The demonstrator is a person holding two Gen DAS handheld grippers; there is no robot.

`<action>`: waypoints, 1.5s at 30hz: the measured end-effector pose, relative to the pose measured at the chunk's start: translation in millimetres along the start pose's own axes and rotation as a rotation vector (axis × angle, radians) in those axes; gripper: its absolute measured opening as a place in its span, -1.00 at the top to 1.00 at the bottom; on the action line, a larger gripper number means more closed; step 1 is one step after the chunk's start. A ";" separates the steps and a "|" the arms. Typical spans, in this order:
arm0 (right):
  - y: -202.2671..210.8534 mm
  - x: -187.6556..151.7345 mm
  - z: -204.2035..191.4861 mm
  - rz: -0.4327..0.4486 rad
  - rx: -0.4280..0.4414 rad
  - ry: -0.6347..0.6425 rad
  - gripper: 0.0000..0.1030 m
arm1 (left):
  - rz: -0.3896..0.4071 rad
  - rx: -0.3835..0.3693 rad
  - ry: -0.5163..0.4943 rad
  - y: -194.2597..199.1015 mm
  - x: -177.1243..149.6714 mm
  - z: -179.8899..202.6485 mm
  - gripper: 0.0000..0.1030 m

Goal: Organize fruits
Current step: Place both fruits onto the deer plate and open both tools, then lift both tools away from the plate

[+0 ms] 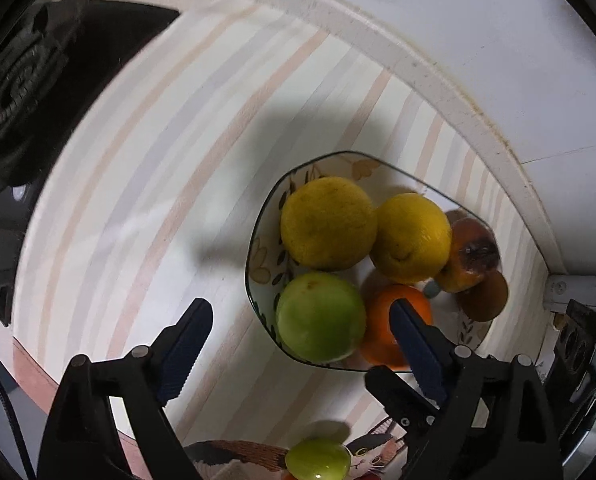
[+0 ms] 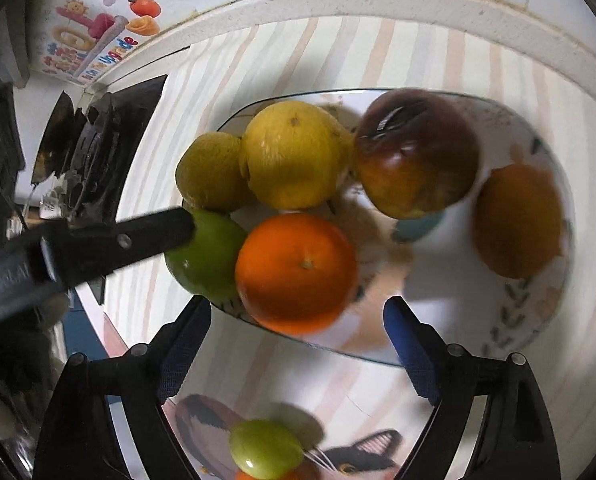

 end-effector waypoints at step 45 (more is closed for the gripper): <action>307.6 -163.7 -3.2 0.390 -0.266 0.171 -0.81 | 0.535 0.108 -0.234 226.1 -191.2 60.2 -0.75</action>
Point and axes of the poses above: each gripper's, at about its wrist camera, not at the fingertips, and y roughly against the way its jaws point, z to its right, x to its top, the point moved 9 cm from there along -y, roughly the way its jaws point, and after that the axes turned 3 degrees about y, right-handed, at the moved point
